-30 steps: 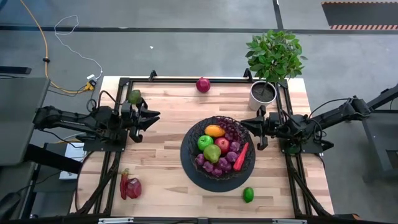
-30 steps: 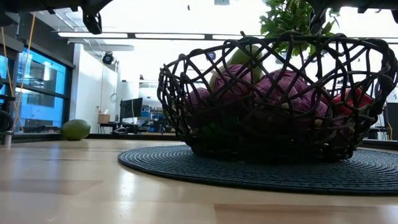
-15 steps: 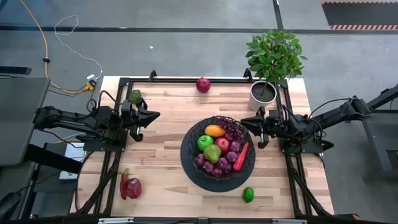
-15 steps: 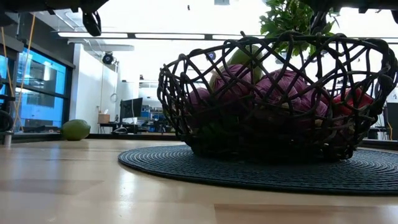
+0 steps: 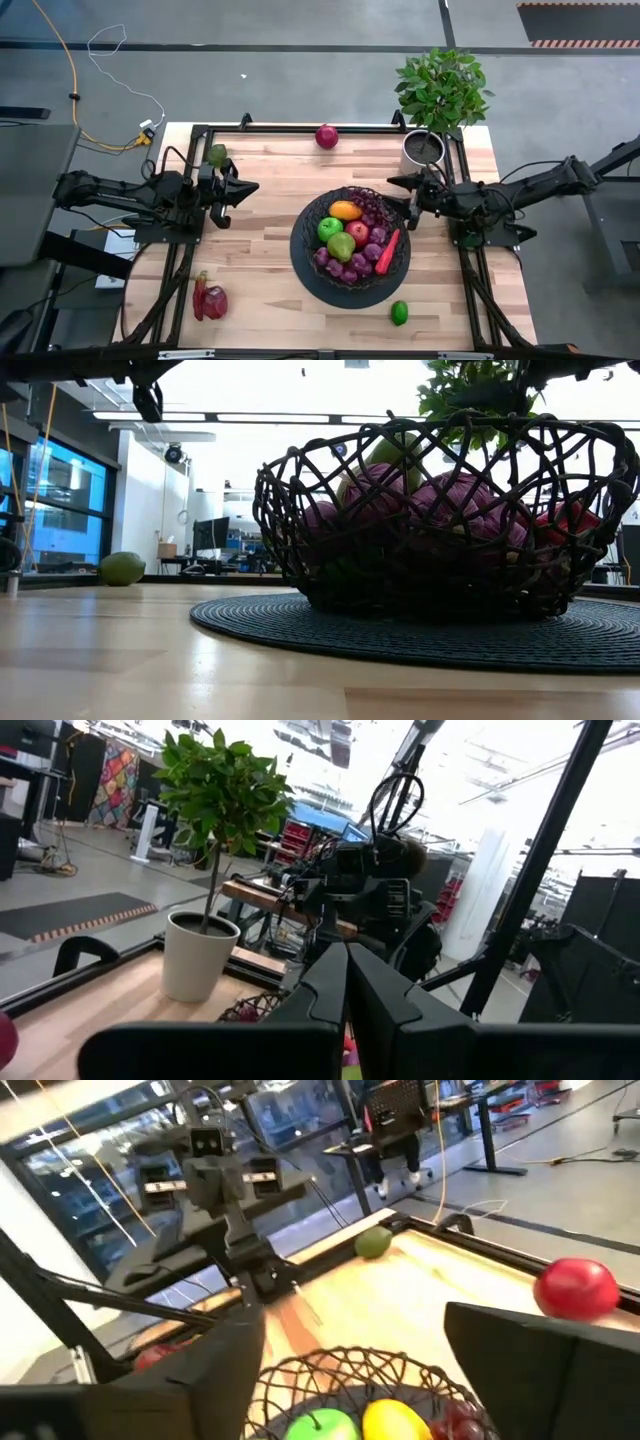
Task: Build produce basket
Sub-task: Put the green lime into the basket
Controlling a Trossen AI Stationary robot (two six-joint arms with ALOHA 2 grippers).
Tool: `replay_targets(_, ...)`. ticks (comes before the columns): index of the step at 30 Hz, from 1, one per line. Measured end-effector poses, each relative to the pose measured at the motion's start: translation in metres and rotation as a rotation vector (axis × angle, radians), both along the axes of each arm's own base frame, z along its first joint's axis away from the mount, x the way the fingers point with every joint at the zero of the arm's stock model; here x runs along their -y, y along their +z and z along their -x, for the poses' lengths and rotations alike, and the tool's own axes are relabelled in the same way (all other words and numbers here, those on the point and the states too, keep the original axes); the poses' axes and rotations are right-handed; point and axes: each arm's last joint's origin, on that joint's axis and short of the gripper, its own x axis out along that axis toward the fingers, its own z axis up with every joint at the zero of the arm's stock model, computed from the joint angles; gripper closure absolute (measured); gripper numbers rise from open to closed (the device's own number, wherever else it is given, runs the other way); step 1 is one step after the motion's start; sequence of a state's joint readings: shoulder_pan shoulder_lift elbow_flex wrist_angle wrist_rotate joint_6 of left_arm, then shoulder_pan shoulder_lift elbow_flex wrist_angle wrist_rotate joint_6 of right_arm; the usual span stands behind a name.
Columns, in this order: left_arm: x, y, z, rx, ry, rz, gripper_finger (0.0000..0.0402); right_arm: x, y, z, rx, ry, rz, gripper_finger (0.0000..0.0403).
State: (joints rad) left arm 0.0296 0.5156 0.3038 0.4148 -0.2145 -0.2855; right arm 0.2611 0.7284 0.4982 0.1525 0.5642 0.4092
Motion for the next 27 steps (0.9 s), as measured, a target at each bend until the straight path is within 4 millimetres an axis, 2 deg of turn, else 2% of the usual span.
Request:
replay_targets(5, 0.000, 0.000, 0.000, 0.000, 0.006, 0.002, 0.0401, -0.001, 0.004, -0.001, 0.004, 0.079, 0.003, 0.0067)
replay_targets(10, -0.001, 0.000, 0.000, 0.000, 0.030, 0.006, 0.0401, -0.003, 0.020, 0.000, -0.010, 0.146, -0.067, 0.0057)
replay_targets(14, -0.001, 0.000, 0.000, 0.000, 0.048, 0.010, 0.0401, -0.003, 0.045, 0.005, -0.148, 0.156, -0.203, 0.0057)
replay_targets(17, -0.002, 0.000, 0.000, 0.001, 0.050, 0.011, 0.0401, -0.006, 0.062, 0.006, -0.315, 0.181, -0.379, 0.0057)
replay_targets(21, -0.002, 0.000, 0.000, 0.001, 0.050, 0.011, 0.0401, -0.026, 0.075, -0.002, -0.567, 0.297, -0.601, 0.0057)
replay_targets(24, -0.002, 0.000, 0.000, 0.000, 0.050, 0.010, 0.0401, -0.051, 0.073, -0.009, -0.741, 0.333, -0.720, 0.0057)
replay_targets(27, -0.002, 0.000, 0.000, 0.000, 0.050, 0.010, 0.0401, -0.080, 0.062, -0.014, -0.867, 0.310, -0.834, 0.0057)
